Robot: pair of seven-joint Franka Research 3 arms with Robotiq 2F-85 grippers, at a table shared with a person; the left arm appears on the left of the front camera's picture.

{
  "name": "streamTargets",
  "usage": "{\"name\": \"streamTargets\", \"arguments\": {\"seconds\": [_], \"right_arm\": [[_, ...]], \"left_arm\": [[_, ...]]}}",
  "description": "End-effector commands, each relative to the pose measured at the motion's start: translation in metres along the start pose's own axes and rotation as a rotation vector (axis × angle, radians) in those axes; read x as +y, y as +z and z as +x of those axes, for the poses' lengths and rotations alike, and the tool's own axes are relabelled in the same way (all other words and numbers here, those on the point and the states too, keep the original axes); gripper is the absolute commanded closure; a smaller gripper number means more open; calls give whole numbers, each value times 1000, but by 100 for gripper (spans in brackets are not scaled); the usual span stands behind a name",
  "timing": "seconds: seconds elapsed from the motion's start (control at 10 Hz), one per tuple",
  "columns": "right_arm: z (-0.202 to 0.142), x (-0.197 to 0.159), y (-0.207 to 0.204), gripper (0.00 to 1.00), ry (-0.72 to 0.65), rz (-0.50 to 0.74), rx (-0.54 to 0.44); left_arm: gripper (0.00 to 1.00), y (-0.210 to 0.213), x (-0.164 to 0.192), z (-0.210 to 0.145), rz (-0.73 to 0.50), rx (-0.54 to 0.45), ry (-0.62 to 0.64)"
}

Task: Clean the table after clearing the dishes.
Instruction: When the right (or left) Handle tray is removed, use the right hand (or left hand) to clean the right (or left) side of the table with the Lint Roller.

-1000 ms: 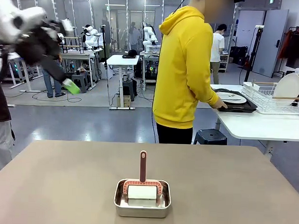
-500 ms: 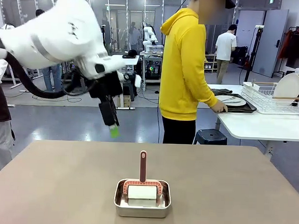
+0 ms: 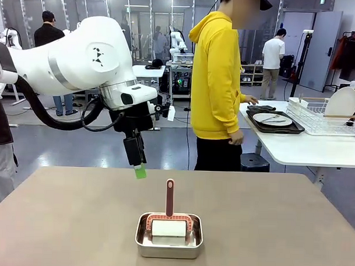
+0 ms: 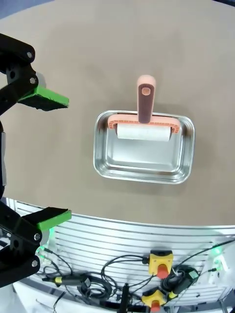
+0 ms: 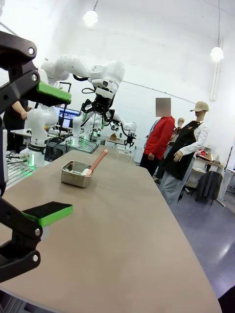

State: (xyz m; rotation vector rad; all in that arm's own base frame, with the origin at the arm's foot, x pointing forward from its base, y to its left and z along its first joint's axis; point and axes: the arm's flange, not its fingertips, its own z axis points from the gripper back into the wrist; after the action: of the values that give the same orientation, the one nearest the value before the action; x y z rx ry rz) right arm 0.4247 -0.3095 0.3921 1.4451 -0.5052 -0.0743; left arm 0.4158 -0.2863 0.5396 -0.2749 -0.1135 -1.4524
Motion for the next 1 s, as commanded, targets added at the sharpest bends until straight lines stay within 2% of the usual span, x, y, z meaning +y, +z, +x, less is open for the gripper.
{"name": "streamTargets", "arguments": {"seconds": [0.0, 0.3, 0.5, 0.6, 0.9], "right_arm": [[-1, 4, 0, 0, 0, -5, 14], [-1, 4, 0, 0, 0, -5, 14], [-1, 4, 0, 0, 0, -5, 14], [-1, 4, 0, 0, 0, -5, 14], [-1, 4, 0, 0, 0, -5, 14]], "left_arm": [[0, 0, -2, 5, -3, 22, -15], [0, -4, -1, 4, -7, 4, -9], [0, -16, 12, 38, 24, 120, -67], [0, -22, 20, 63, 11, 138, -114], [0, -37, 46, 96, 14, 216, -159]]}}
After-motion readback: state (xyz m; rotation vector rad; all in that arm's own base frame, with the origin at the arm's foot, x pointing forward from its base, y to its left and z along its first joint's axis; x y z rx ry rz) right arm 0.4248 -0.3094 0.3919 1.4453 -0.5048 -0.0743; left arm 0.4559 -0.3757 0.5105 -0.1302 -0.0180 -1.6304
